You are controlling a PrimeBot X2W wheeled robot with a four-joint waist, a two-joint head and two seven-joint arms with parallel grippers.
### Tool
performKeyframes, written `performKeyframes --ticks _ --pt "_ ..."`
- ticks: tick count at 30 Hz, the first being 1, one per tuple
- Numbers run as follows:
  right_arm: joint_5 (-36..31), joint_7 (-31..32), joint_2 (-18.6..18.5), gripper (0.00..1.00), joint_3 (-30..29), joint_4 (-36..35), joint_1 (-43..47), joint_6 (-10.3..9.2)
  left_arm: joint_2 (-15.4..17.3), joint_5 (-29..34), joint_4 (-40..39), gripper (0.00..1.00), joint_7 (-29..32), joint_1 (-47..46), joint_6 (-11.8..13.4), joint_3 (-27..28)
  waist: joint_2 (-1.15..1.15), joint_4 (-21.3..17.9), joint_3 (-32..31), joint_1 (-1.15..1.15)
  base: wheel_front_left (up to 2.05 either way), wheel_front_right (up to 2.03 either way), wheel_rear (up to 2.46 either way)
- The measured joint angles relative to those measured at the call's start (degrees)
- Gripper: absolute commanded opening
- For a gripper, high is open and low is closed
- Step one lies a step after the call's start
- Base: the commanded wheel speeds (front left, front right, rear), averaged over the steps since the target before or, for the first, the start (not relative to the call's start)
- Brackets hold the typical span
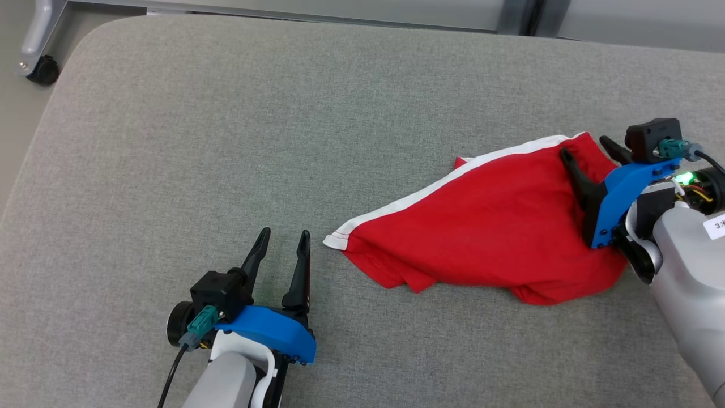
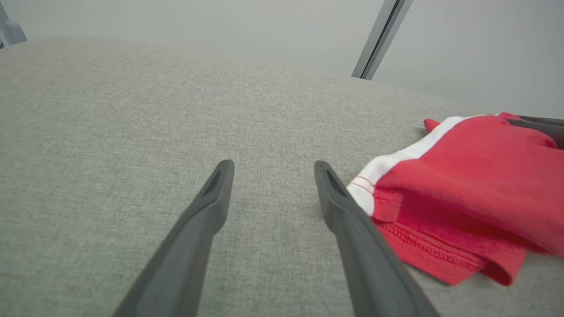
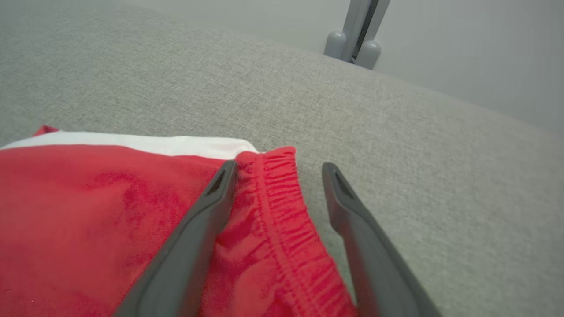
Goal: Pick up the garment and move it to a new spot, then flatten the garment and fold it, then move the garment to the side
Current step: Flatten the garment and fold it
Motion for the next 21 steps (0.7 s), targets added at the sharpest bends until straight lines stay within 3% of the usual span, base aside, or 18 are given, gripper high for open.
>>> performKeyframes --ticks 7,9,10,11,21 --pt "10.6 2.5 -0.9 1.0 7.5 -2.9 0.8 -0.01 0.0 -0.7 -0.4 1.0 0.0 -0.1 0.1 -0.4 0.0 0.1 0.4 0.0 0.0 0.0 0.0" --pt "12.6 2.4 -1.7 0.75 9.5 -3.8 1.1 -0.01 0.0 -0.8 -0.5 1.0 0.0 -0.1 0.1 -0.5 0.0 -0.2 0.2 0.0 0.0 0.0 0.0" --pt "13.2 2.1 -2.2 0.34 10.5 -4.1 1.1 -0.01 0.0 -0.9 -0.5 1.0 0.0 -0.1 0.1 -0.6 0.0 -0.3 0.0 0.0 0.0 0.0 0.0" --pt "13.9 1.7 -2.6 0.03 11.4 -4.3 1.3 -0.01 0.0 -0.9 -0.5 1.0 0.0 -0.1 0.1 -0.6 0.0 -0.5 -0.1 0.0 0.0 0.0 0.0" --pt "14.8 -11.4 -2.6 0.0 13.8 -6.3 -3.0 -0.01 0.0 -0.9 0.0 1.0 0.0 -0.1 -0.4 -0.7 0.0 -1.7 -1.7 0.0 0.0 0.0 0.0"
